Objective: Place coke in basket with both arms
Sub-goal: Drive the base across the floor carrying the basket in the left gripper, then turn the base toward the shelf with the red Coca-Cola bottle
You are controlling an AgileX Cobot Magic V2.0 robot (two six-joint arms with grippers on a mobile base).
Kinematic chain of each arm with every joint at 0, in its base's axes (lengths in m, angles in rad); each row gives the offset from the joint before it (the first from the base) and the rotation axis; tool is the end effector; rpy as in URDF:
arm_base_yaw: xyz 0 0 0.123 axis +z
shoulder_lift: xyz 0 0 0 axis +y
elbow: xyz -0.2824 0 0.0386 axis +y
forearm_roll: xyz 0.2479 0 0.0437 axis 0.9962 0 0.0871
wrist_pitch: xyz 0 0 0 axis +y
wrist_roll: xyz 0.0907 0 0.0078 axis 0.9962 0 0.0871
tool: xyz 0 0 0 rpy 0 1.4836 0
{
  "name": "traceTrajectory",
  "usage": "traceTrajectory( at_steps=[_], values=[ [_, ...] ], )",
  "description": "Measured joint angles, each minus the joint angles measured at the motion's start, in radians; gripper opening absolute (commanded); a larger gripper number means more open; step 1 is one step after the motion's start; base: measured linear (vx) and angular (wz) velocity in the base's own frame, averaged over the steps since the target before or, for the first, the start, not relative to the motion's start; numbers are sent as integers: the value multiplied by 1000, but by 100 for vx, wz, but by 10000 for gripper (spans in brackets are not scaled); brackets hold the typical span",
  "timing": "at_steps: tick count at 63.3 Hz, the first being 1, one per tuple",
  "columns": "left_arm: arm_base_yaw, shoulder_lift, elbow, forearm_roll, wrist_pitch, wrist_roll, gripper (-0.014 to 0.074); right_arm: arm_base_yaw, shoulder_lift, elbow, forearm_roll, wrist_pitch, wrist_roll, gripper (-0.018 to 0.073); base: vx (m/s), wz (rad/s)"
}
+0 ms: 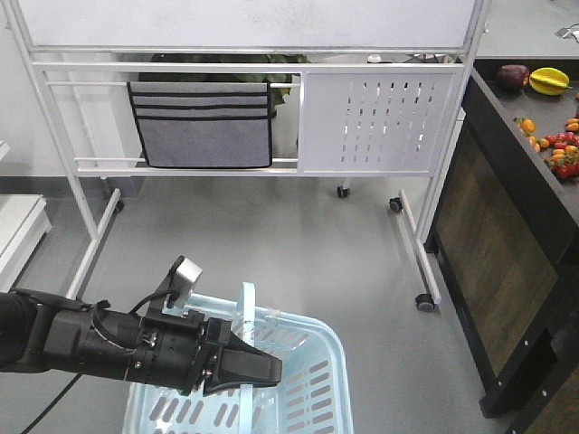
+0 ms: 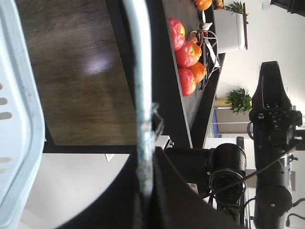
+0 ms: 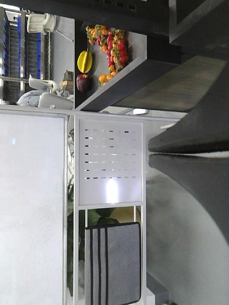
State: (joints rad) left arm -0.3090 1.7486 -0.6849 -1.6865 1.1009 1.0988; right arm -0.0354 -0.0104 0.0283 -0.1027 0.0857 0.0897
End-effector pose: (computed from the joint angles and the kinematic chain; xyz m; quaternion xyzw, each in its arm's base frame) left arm 0.2396 -0.1612 0.1698 0.0399 0.8107 -0.5809 0.0616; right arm 0.0568 -0.0028 0.1963 0.0112 0.7126 -0.0200 0.7012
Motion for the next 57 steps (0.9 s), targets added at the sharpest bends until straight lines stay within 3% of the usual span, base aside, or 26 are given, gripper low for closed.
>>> traceTrajectory(
  at_steps=[57],
  values=[
    [0, 0, 0, 0, 0, 0, -6, 0, 0, 0, 0, 0, 0, -8, 17, 2]
  ],
)
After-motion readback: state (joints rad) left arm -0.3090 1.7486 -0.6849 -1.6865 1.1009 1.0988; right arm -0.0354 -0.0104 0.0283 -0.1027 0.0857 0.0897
